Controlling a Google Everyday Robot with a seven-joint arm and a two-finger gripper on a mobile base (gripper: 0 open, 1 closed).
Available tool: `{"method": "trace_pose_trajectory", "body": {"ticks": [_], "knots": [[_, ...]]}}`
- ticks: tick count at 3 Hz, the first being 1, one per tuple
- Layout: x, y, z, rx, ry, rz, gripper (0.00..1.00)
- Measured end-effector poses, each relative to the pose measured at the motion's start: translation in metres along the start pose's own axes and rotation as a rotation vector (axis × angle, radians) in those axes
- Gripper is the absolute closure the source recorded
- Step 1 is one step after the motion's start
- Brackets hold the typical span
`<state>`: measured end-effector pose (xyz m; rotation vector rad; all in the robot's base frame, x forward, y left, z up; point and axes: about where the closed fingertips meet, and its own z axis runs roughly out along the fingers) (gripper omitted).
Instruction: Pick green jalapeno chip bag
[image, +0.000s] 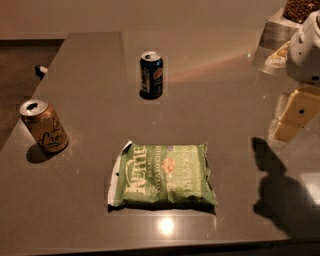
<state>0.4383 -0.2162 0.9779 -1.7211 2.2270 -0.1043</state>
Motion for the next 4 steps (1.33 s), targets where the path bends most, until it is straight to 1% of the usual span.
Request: {"method": "trace_pose_trajectory", "body": {"ticks": [1, 2, 3, 4], "knots": [[-0.001, 0.0, 0.0, 0.002, -0.003, -0.001, 0.0], [-0.006, 0.011, 0.011, -0.03, -0.042, -0.008, 0.0], [-0.021, 0.03, 0.029, -0.089, -0.119, -0.008, 0.0], [-0.044, 0.052, 0.048, -0.158, -0.194, -0.034, 0.0]]}}
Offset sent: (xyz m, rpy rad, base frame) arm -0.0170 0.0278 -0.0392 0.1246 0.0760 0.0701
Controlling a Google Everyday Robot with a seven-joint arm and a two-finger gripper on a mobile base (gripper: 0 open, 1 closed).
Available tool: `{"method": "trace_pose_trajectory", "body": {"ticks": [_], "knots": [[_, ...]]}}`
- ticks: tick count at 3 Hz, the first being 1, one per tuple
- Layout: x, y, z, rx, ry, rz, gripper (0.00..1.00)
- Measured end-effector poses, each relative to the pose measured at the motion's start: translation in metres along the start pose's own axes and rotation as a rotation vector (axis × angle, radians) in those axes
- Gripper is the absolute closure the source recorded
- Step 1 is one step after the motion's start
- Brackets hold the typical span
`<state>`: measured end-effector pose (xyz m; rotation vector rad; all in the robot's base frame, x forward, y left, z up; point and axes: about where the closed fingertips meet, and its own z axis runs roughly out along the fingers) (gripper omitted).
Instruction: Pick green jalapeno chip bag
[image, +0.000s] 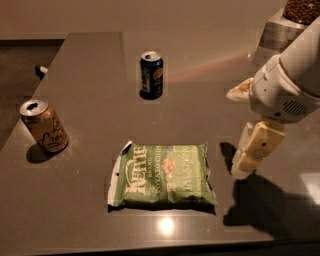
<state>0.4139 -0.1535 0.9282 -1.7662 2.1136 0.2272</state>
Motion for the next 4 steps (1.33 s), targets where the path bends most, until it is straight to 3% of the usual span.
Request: {"method": "trace_pose_trajectory", "body": {"ticks": [2, 4], "knots": [[-0.034, 0.028, 0.055, -0.079, -0.044, -0.11, 0.0], [-0.047, 0.046, 0.097, -0.136, -0.029, -0.186, 0.0]]}}
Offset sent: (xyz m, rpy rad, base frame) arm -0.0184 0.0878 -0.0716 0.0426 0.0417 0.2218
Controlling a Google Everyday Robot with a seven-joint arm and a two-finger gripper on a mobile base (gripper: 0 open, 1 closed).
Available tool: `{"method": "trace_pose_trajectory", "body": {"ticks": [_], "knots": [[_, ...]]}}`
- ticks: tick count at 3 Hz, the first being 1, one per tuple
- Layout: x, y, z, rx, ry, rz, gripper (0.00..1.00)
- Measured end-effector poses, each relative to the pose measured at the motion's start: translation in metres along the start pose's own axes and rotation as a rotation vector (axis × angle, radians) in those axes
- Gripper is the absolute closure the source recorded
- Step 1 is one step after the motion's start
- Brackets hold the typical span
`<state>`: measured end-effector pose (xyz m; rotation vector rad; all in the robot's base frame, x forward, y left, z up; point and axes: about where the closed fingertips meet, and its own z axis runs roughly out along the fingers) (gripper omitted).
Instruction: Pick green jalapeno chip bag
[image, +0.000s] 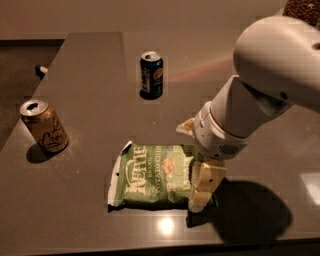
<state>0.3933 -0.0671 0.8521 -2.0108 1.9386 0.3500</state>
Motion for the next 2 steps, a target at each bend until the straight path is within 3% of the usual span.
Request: {"method": "trace_pose_trajectory", "body": {"ticks": [1, 2], "knots": [[0.0007, 0.001, 0.0079, -0.024, 0.008, 0.006, 0.14], [0.0022, -0.0027, -0.001, -0.023, -0.002, 0.029, 0.45]]}}
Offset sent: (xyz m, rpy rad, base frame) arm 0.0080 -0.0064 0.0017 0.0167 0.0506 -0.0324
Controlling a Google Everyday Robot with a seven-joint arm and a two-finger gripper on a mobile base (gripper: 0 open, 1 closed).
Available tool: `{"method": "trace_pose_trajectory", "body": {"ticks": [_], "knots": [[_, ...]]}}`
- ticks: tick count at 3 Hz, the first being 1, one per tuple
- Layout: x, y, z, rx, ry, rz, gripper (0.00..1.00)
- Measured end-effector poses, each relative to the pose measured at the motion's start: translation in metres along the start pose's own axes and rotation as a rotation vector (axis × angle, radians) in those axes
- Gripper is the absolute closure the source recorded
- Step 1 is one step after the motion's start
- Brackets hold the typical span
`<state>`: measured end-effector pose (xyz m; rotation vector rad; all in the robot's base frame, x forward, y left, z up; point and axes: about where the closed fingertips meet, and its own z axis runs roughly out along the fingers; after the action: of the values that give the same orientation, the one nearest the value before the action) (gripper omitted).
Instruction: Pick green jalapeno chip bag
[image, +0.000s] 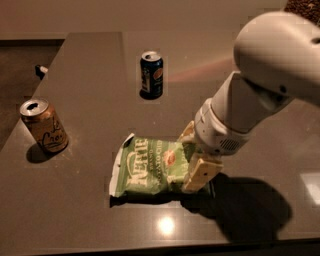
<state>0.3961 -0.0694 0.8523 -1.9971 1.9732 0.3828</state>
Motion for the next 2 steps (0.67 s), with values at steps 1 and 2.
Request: {"method": "trace_pose_trajectory", "body": {"ticks": [1, 2], "knots": [[-0.002, -0.005, -0.022, 0.032, -0.008, 0.028, 0.68], [-0.01, -0.018, -0.066, 0.092, -0.031, 0.066, 0.92]]}}
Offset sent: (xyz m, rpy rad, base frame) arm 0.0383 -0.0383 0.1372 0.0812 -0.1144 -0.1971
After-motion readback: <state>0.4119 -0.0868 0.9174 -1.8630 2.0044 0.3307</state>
